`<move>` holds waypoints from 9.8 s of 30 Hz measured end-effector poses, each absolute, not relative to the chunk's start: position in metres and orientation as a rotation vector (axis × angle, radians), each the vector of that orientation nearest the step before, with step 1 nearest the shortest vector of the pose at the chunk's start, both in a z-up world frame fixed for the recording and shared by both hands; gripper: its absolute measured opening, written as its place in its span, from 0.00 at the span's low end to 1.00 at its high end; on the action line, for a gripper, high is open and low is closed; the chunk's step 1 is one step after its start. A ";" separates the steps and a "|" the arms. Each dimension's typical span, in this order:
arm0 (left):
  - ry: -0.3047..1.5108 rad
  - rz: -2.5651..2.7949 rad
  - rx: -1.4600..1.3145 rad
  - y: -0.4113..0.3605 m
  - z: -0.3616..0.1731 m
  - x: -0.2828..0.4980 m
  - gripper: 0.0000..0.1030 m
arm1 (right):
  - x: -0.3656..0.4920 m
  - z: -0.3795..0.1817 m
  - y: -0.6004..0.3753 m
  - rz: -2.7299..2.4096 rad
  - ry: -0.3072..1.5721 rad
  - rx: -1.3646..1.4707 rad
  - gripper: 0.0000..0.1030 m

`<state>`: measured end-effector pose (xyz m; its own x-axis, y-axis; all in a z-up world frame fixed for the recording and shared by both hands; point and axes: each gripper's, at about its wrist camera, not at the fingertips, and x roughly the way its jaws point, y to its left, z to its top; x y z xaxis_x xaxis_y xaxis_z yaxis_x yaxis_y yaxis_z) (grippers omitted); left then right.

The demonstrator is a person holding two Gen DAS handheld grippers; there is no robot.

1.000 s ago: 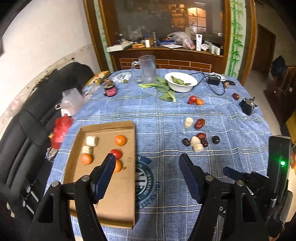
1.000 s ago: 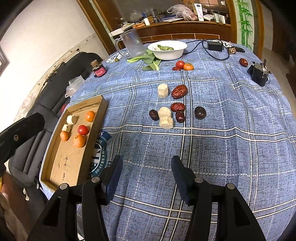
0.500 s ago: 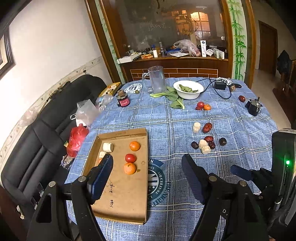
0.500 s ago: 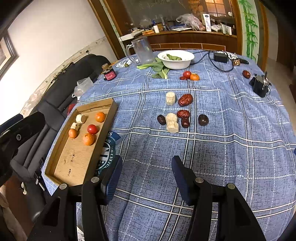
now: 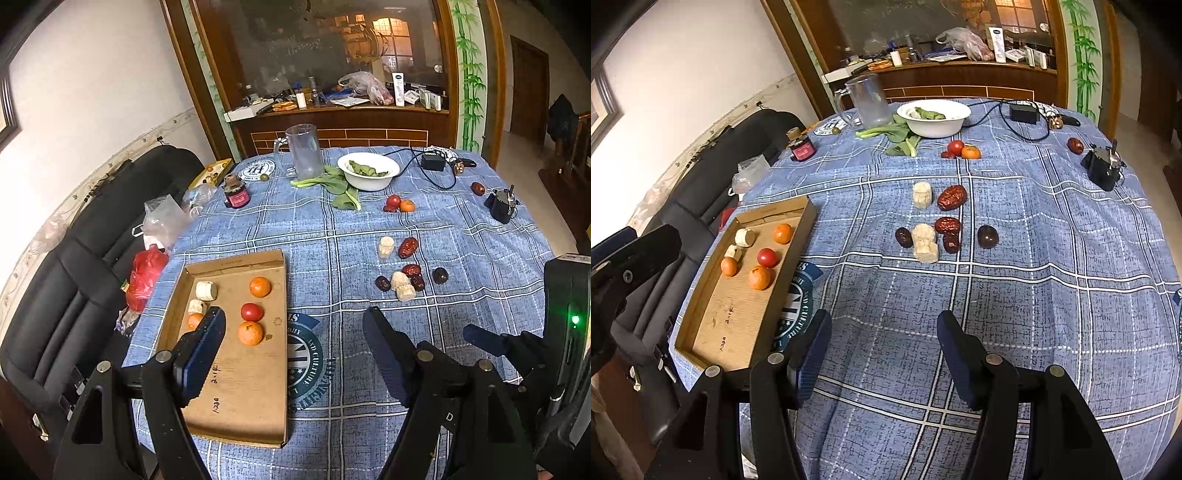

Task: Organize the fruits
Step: 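Lift both tools away from the box above the table, then grasp a white chunk with the left tool while the right tool grasps a dark date, then carry the white chunk and dark date into the box and open both tools, then raise both open tools above the box, then grasp a beige round ball with the left tool while the right tool grasps a red date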

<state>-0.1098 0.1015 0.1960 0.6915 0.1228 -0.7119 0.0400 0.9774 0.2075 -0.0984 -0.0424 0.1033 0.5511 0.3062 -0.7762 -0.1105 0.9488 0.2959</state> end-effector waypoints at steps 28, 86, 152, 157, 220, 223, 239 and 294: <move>1.080 -0.039 0.110 0.131 0.101 -0.040 0.74 | -0.041 0.043 -0.083 0.108 1.094 0.291 0.63; 1.089 -0.248 -0.194 0.159 0.076 -0.012 0.27 | -0.017 0.075 -0.041 0.283 1.037 0.254 0.25; 0.829 0.300 -0.442 0.366 0.178 -0.178 0.71 | -0.106 0.114 0.188 0.751 0.967 -0.077 0.57; 0.814 0.297 -0.458 0.364 0.180 -0.187 0.71 | -0.116 0.115 0.188 0.755 0.961 -0.099 0.57; 1.105 -0.194 -0.352 0.278 0.082 -0.007 0.71 | -0.030 0.053 0.027 0.091 1.133 0.209 0.62; 1.122 -0.265 -0.318 0.261 0.076 0.005 0.71 | -0.028 0.052 0.005 0.015 1.128 0.241 0.61; 1.113 -0.355 -0.170 0.194 0.081 0.038 0.71 | 0.056 0.063 -0.080 -0.076 1.052 0.281 0.61; 1.117 -0.451 -0.047 0.082 0.052 0.081 0.26 | 0.048 0.022 -0.140 0.044 1.103 0.439 0.33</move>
